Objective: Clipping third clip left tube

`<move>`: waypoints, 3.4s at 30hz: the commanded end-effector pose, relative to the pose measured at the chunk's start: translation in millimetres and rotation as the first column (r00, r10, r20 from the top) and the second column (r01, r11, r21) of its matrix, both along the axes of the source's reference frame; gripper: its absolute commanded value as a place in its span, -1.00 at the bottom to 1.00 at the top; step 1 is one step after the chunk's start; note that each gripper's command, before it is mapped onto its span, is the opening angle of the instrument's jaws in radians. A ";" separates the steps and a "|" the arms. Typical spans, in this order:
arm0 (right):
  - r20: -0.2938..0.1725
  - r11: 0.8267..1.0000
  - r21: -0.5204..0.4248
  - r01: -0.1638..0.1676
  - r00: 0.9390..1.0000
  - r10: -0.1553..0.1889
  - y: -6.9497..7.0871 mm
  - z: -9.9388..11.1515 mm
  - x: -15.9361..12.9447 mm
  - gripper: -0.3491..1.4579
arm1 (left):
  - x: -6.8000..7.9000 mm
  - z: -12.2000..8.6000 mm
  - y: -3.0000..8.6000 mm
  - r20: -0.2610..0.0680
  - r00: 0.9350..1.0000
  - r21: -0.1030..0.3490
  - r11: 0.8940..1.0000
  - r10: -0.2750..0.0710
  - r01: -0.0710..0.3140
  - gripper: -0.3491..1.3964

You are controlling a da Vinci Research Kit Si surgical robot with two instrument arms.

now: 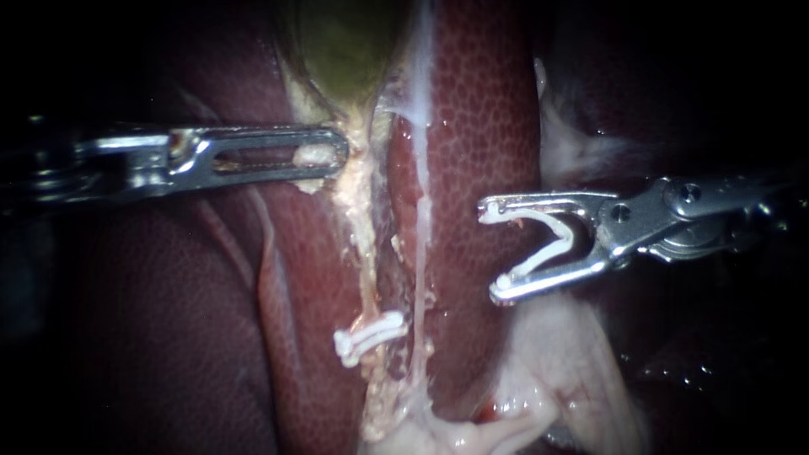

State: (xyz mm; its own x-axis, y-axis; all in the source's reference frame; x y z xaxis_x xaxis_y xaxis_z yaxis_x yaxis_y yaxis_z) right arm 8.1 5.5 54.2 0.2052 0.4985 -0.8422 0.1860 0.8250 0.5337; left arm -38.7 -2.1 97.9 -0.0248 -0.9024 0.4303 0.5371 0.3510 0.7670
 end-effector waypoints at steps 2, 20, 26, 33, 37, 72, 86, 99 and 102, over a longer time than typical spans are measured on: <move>0.000 1.000 0.000 -0.001 1.000 0.001 -0.1 0.1 0.1 0.05 | 0.9 -0.6 0.3 0.006 1.000 -0.003 1.000 -0.011 0.011 -0.98; -0.001 1.000 -0.002 -0.001 1.000 0.001 -0.4 0.4 1.3 0.05 | 5.0 -3.9 1.4 0.007 0.998 -0.004 0.998 -0.063 0.063 -0.96; -0.002 1.000 -0.011 0.000 1.000 0.000 -1.5 2.0 4.1 0.05 | 5.0 -3.9 1.4 0.007 0.998 -0.004 0.998 -0.063 0.063 -0.96; -0.007 1.000 0.004 0.008 1.000 -0.008 -3.0 5.3 8.5 0.05 | 4.9 -4.0 1.2 0.006 0.998 -0.005 0.998 -0.065 0.065 -0.96; -0.009 1.000 0.020 0.015 1.000 -0.015 -3.8 7.3 10.9 0.05 | 4.9 -4.0 1.2 0.005 0.998 -0.005 0.998 -0.065 0.065 -0.96; -0.111 0.974 0.212 0.076 0.992 -0.054 -5.8 10.6 20.0 0.05 | 4.4 -4.2 0.8 0.002 0.998 -0.007 0.998 -0.070 0.070 -0.96; -0.147 0.968 0.242 0.063 0.989 -0.028 -3.0 9.1 19.6 0.05 | 4.2 -4.1 0.7 0.001 0.997 -0.008 0.997 -0.071 0.071 -0.96; -0.133 0.950 0.294 0.110 0.988 -0.074 -3.1 10.1 17.5 -1.00 | 4.2 -4.1 0.7 0.003 0.998 -0.008 0.998 -0.069 0.069 -0.96; -0.132 0.948 0.298 0.111 0.989 -0.074 -3.1 10.4 17.5 -1.00 | 4.1 -4.1 0.7 0.003 0.998 -0.008 0.998 -0.069 0.069 -0.96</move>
